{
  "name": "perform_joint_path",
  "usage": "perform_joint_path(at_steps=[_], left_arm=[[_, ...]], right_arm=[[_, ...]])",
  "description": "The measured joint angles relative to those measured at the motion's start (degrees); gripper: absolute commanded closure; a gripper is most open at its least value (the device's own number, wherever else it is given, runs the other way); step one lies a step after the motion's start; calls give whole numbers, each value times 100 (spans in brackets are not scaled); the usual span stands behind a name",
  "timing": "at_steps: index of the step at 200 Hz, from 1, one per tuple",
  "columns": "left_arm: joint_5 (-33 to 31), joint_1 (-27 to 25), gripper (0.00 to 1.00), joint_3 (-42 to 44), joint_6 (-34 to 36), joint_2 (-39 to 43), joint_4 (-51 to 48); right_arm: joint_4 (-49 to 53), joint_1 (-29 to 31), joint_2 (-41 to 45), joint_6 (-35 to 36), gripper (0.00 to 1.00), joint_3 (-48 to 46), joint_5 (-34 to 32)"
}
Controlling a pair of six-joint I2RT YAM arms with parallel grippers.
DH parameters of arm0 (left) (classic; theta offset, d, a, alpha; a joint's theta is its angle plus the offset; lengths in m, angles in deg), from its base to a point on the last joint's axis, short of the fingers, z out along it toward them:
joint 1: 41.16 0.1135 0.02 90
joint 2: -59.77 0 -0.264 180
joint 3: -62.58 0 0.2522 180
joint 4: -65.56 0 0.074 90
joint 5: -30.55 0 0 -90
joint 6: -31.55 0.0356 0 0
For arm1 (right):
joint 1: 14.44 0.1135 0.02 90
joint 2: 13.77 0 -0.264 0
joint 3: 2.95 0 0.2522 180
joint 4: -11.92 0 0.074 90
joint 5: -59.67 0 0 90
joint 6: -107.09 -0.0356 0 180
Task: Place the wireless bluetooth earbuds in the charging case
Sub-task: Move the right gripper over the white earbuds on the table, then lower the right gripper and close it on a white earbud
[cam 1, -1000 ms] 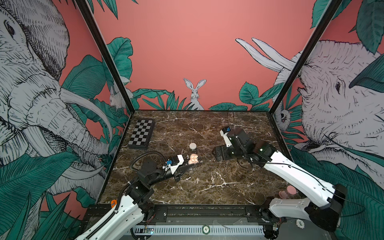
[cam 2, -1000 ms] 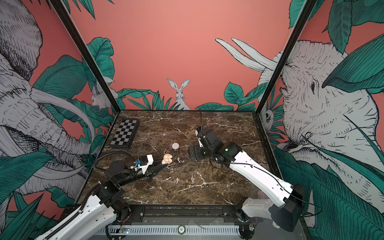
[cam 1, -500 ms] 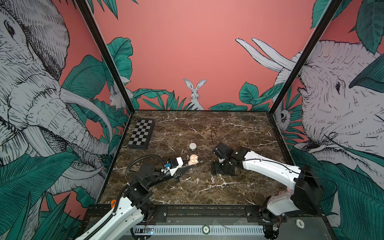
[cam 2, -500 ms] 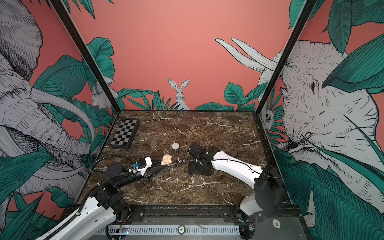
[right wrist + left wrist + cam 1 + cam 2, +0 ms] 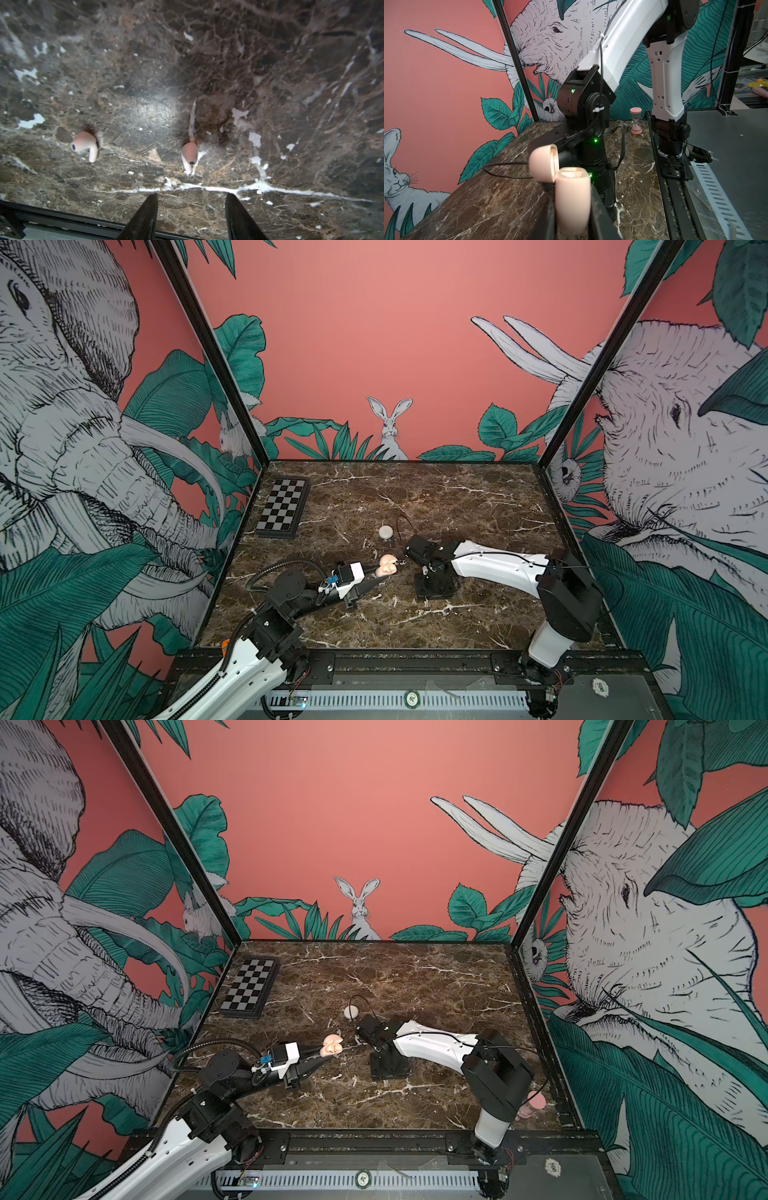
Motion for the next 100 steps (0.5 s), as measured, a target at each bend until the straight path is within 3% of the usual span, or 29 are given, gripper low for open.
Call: perform_joint_path(at_steps=[100], left_arm=[[4, -26, 100, 0, 61, -15, -87]], right_arm=[[28, 0, -365, 83, 65, 306, -103]])
